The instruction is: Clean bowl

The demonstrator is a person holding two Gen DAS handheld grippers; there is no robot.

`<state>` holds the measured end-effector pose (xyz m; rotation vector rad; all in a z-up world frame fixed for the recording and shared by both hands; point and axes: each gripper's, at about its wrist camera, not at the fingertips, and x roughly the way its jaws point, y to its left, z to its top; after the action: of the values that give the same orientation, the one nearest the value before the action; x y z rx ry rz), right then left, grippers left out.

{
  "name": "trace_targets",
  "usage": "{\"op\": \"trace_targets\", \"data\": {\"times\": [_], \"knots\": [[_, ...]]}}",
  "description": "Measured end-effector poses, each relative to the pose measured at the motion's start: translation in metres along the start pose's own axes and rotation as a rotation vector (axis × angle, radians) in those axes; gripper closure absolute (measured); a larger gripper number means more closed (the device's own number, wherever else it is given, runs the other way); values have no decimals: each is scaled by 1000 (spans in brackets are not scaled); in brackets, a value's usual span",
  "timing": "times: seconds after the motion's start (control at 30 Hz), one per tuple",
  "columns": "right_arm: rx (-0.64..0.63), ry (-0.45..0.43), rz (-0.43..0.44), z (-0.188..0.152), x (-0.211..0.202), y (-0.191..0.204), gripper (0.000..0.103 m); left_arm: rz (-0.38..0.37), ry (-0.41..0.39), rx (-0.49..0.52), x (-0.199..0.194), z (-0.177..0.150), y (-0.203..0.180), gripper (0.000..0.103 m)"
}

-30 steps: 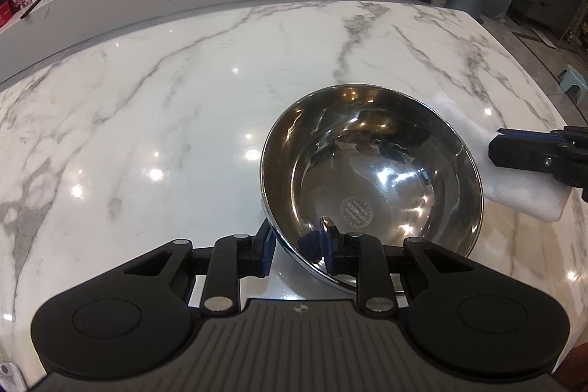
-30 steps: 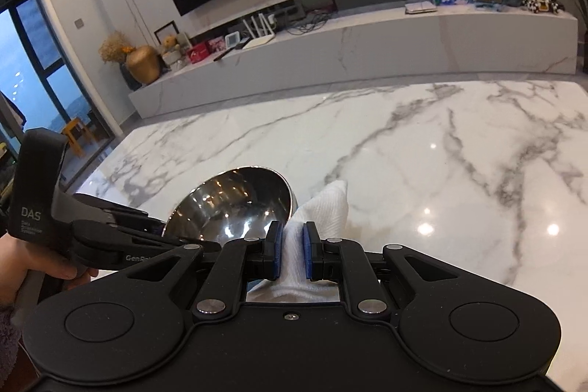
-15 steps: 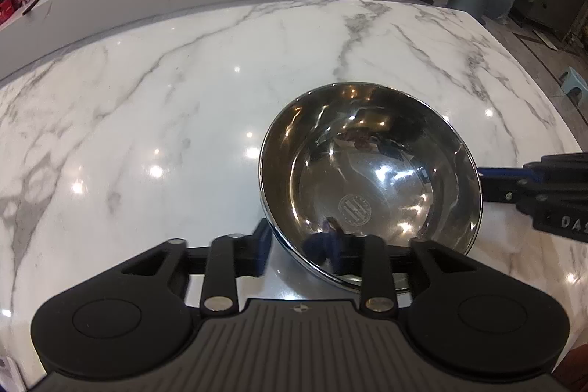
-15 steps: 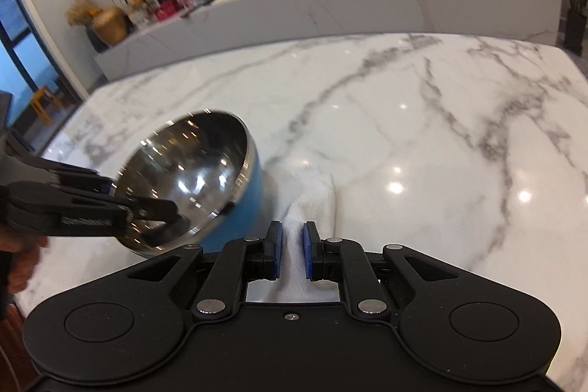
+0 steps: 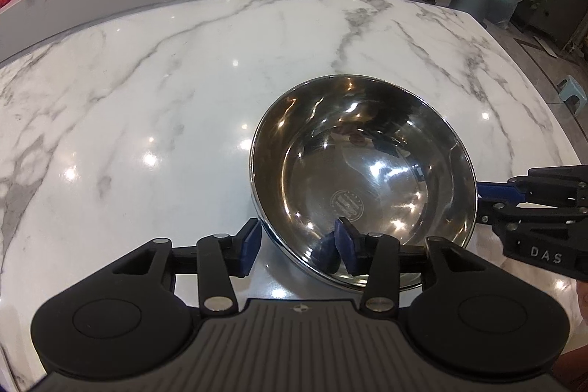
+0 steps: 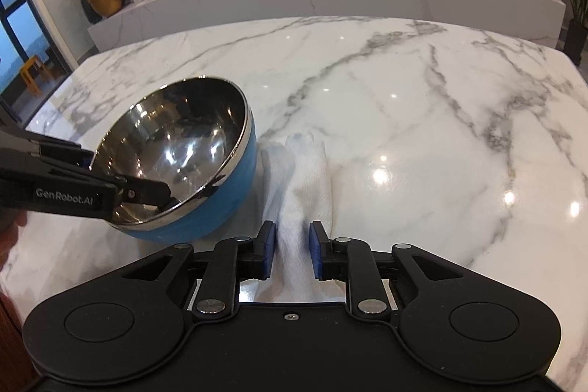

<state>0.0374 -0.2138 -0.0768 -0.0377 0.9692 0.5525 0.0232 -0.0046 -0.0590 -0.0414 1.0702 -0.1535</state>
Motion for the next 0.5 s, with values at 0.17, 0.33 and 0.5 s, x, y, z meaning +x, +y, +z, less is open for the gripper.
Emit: {"op": "trace_targets", "data": {"times": [0.17,0.33,0.5], "knots": [[-27,8,-8,-2,3,5,76,7,-1,17,-2,-1,-2,61],[-95,15,-27,-4,6,16,69,6,4,18,-2,-2,-1,61],[-154,23,-69,-6,7,22,70,9,6,19,-2,-2,-1,61]]}}
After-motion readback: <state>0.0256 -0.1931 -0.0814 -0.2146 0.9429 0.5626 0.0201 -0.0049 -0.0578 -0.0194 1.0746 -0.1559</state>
